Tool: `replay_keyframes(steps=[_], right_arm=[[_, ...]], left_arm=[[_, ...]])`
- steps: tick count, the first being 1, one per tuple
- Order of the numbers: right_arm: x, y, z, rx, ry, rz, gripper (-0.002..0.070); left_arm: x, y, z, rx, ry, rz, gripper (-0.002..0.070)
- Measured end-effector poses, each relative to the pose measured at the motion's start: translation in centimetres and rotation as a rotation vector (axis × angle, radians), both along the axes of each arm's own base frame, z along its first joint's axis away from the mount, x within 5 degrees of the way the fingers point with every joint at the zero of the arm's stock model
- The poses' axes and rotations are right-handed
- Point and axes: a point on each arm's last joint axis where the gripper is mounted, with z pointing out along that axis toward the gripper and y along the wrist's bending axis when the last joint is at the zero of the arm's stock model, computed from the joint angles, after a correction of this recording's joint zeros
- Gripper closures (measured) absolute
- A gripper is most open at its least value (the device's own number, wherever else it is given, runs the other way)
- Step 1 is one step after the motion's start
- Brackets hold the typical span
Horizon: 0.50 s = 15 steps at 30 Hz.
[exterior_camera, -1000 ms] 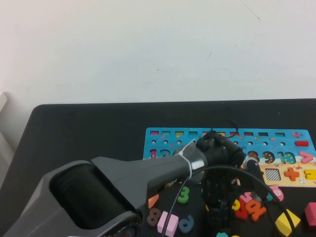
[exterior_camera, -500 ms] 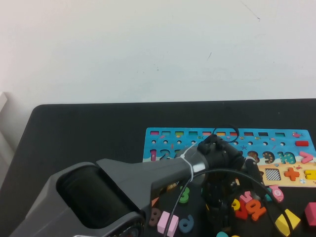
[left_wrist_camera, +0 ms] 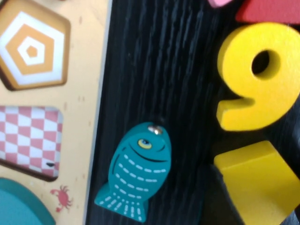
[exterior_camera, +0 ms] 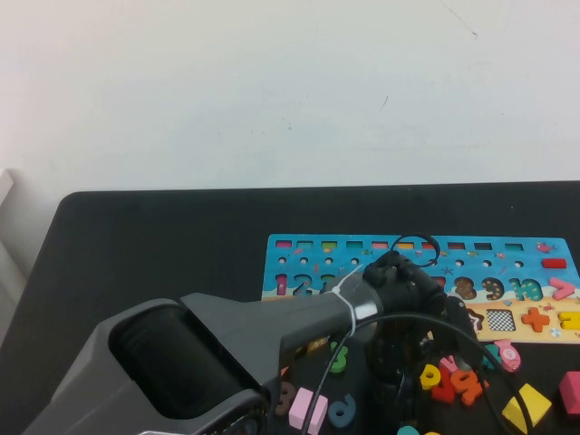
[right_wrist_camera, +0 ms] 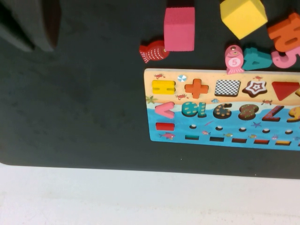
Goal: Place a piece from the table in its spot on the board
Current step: Pick up the "Pentagon"
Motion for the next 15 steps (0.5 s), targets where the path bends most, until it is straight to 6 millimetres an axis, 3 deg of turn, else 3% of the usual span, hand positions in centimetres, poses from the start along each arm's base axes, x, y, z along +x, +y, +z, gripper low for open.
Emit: replay_keyframes(steps=[8, 15], right_arm=[[0.0, 0.0, 0.0, 0.0, 0.002, -0.001, 0.0657], [0.0, 0.0, 0.0, 0.0, 0.002, -0.001, 0.0657]], left_arm=[[0.1, 0.3, 0.1, 0.034, -0.014, -0.017, 0.0361], [0.5, 0.7, 3.7, 0.042, -0.094, -0.045, 0.0361]])
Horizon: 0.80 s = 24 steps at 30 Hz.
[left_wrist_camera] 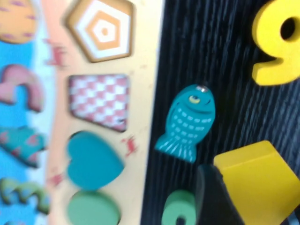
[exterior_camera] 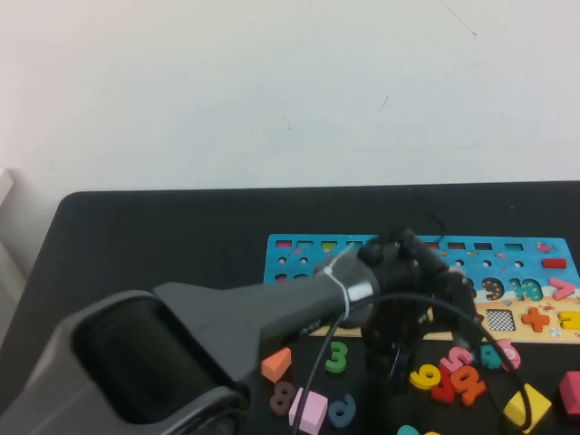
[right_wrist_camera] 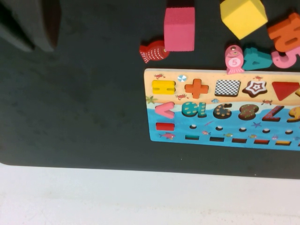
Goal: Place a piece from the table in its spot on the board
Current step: Pick up the "Pentagon", then place the "Pentagon" into the hole of the Pentagon
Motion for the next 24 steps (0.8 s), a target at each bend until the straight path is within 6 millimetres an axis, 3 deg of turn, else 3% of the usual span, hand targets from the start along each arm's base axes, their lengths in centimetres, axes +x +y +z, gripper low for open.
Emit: replay_keyframes(steps=[4, 8, 19, 24], right_arm=[[0.0, 0.0, 0.0, 0.0, 0.0, 0.0, 0.0657], [0.0, 0.0, 0.0, 0.0, 0.0, 0.0, 0.0657], [0.0, 0.0, 0.0, 0.0, 0.0, 0.0, 0.0657], [0.0, 0.0, 0.0, 0.0, 0.0, 0.0, 0.0657]], left_arm=[[-0.2, 0.0, 2.8, -0.047, -0.018, 0.009, 0.0361], [-0.2, -0.4, 4.0, -0.097, -0.051, 0.002, 0.0361], [1.7, -2.1, 5.1, -0.386, -0.196, 0.101, 0.0361], [2.6, -2.2, 3.4, -0.413, -0.209, 0.12, 0.0361]])
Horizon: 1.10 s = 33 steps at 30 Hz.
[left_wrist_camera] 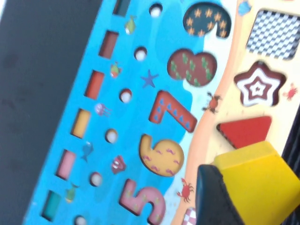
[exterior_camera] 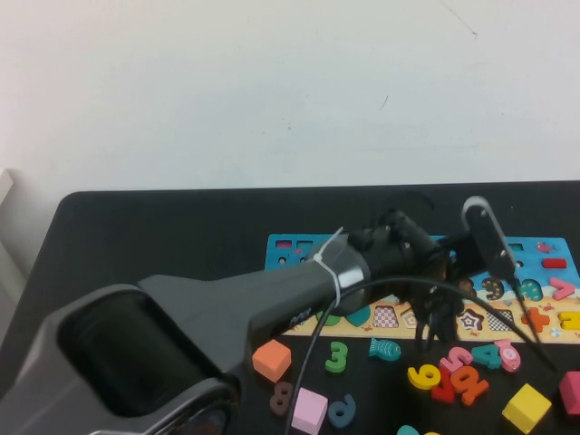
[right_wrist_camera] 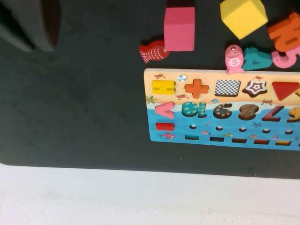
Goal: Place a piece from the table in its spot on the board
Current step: Place the "Pentagon" into the hole of the Pentagon
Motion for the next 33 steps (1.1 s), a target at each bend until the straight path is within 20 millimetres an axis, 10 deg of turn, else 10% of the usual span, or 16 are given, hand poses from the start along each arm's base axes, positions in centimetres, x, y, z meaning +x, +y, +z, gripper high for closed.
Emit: replay_keyframes(steps=[10, 33], right_arm=[[0.0, 0.0, 0.0, 0.0, 0.0, 0.0, 0.0657], [0.0, 0.0, 0.0, 0.0, 0.0, 0.0, 0.0657]], left_arm=[[1.5, 1.4, -7.0, 0.093, 0.079, 0.071, 0.0361], [2.5, 0.4, -6.6, -0.027, 0.015, 0.087, 0.0361]])
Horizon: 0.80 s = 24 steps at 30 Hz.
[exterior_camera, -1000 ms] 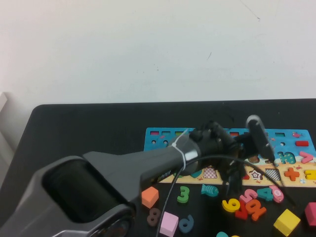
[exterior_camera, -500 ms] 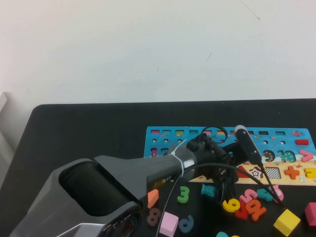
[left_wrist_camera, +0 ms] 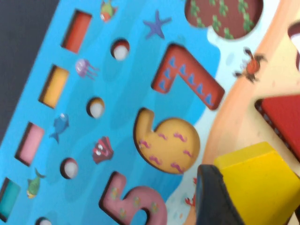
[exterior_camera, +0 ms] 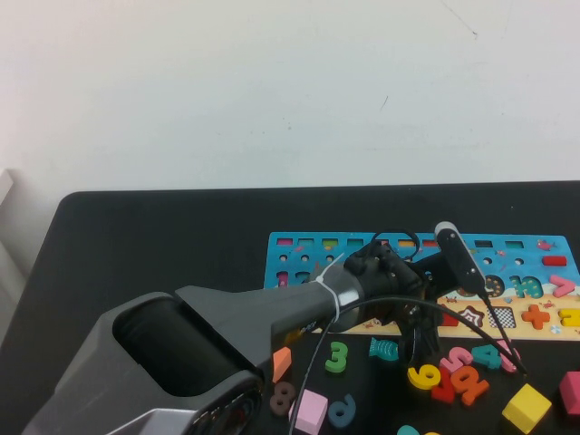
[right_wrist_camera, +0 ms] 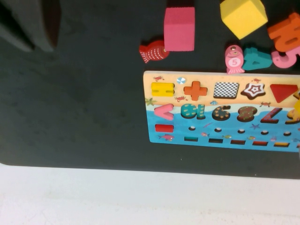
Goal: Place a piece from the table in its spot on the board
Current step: Place the "Pentagon" into the hole of the Pentagon
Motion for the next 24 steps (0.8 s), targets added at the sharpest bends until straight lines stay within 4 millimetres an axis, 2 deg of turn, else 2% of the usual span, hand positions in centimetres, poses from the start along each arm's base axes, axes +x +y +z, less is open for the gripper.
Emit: replay_keyframes(steps=[12, 24], right_arm=[[0.0, 0.0, 0.0, 0.0, 0.0, 0.0, 0.0657], [0.0, 0.0, 0.0, 0.0, 0.0, 0.0, 0.0657]], left_arm=[[0.13, -0.07, -0.56, 0.01, 0.03, 0.017, 0.0361], [-0.34, 0.06, -0.33, 0.051, 0.066, 0.025, 0.0321]])
